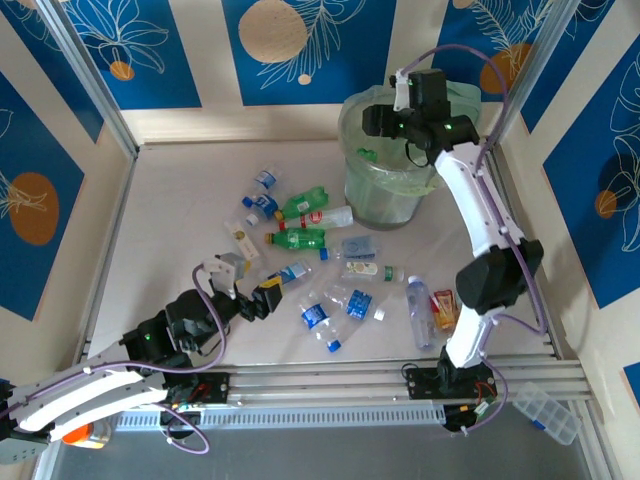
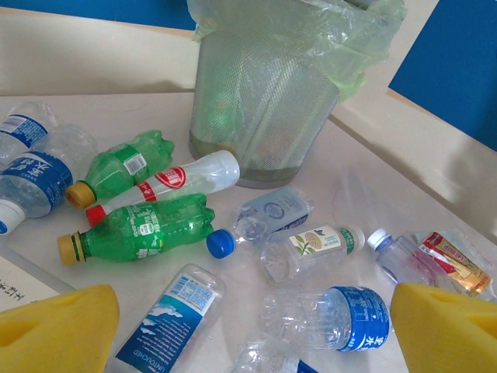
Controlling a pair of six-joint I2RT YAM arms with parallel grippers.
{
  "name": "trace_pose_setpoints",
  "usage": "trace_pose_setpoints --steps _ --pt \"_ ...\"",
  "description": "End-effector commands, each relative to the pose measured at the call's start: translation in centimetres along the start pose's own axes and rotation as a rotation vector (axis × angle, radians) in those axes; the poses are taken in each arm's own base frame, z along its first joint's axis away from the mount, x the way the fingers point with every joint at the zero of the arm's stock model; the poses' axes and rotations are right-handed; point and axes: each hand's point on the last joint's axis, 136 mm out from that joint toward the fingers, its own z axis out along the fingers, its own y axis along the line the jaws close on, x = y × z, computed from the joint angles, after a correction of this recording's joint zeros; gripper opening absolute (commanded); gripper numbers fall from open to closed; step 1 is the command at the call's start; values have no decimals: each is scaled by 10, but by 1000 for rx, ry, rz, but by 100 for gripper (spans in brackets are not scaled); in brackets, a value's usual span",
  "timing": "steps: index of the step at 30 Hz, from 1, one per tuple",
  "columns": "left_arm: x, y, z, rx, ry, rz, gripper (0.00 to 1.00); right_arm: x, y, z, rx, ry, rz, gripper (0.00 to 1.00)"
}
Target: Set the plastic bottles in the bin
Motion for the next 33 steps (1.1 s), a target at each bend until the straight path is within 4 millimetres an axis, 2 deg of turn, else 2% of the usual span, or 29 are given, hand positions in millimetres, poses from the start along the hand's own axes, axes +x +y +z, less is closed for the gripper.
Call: trace_pose_setpoints --steps 1,4,7,11,14,18,21,25,27,30,33 --pt "-6 -2 -1 8 -10 4 90 -4 11 -20 7 -82 -69 73" --pt "-5 -6 0 27 3 -7 89 4 19 -48 8 -114 -42 73" --pt "-3 -10 2 38 30 -17 88 23 32 -75 -6 -104 -38 73" --pt "-1 -4 2 -6 53 -46 88 66 49 -104 41 -124 -72 73" --pt "0 -2 3 -21 66 -52 88 108 46 -118 108 -95 -16 73" --pt "3 -3 6 -23 77 -55 88 176 25 -128 229 -47 97 73" --pt "5 -4 7 -17 85 -54 88 239 8 -129 316 32 148 73" --pt "7 -5 9 -13 90 -54 89 310 -40 -144 586 164 270 75" --pt "7 -6 10 -14 91 -53 89 331 -54 -151 686 216 300 76" --pt "9 -6 12 -16 97 -50 89 351 -67 -159 803 272 325 78" --pt "11 -6 14 -20 108 -42 89 372 -69 -155 839 337 395 81"
